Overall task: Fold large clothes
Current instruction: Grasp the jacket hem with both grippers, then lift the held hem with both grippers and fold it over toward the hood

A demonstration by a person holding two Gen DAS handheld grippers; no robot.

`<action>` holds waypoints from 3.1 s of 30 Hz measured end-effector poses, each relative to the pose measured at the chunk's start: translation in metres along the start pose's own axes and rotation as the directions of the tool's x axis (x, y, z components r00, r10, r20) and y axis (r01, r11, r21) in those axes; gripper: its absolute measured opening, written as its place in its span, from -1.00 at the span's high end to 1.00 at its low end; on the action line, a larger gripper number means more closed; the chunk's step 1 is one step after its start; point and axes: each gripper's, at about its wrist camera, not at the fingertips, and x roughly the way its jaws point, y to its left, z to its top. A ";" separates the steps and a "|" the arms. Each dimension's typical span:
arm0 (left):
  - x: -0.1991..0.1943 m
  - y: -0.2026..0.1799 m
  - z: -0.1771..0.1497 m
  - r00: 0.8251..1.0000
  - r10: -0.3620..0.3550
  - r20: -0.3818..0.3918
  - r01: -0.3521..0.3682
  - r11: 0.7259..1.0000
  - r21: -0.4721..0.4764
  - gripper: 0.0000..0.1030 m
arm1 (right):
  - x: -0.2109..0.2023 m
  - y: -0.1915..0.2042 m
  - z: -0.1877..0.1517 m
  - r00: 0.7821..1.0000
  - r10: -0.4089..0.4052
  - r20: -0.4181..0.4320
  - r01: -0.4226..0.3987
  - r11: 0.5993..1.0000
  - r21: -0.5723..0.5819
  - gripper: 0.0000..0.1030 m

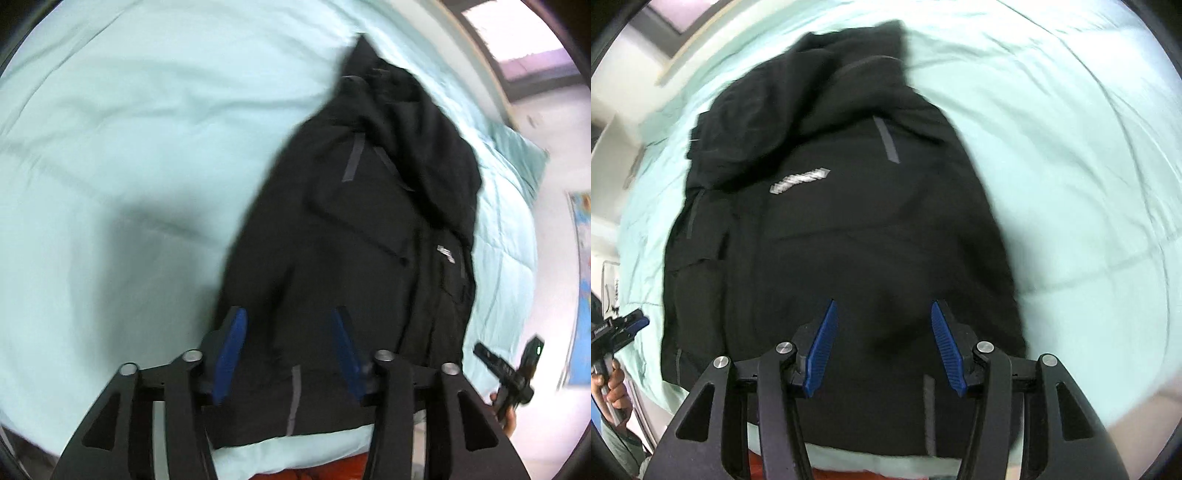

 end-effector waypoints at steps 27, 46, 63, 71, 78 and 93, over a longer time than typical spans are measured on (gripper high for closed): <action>0.060 0.025 -0.036 0.980 -0.136 -0.143 0.129 0.990 -0.057 0.06 | 0.035 -0.091 -0.057 0.981 0.081 -0.178 -0.040 0.975 0.219 -0.07; 0.067 0.024 -0.048 0.916 -0.367 -0.166 0.349 0.929 -0.126 0.19 | 0.042 -0.081 -0.056 0.924 0.329 -0.197 -0.264 0.918 0.295 -0.07; -0.054 -0.076 0.018 0.855 -0.511 0.090 0.489 0.851 0.192 0.66 | -0.074 -0.043 0.026 0.952 0.302 0.051 -0.305 0.950 0.068 0.56; -0.097 -0.111 0.075 0.814 -0.546 0.197 0.489 0.828 0.275 0.66 | -0.127 -0.028 0.091 0.915 0.344 0.211 -0.348 0.937 -0.017 0.57; -0.109 -0.150 0.142 0.784 -0.572 0.241 0.490 0.808 0.326 0.66 | -0.148 -0.002 0.167 0.899 0.344 0.272 -0.327 0.939 -0.106 0.57; 0.065 -0.193 0.374 0.939 -0.277 0.205 0.267 0.961 0.073 0.56 | 0.043 0.046 0.407 0.982 0.166 0.089 -0.173 0.982 0.071 0.52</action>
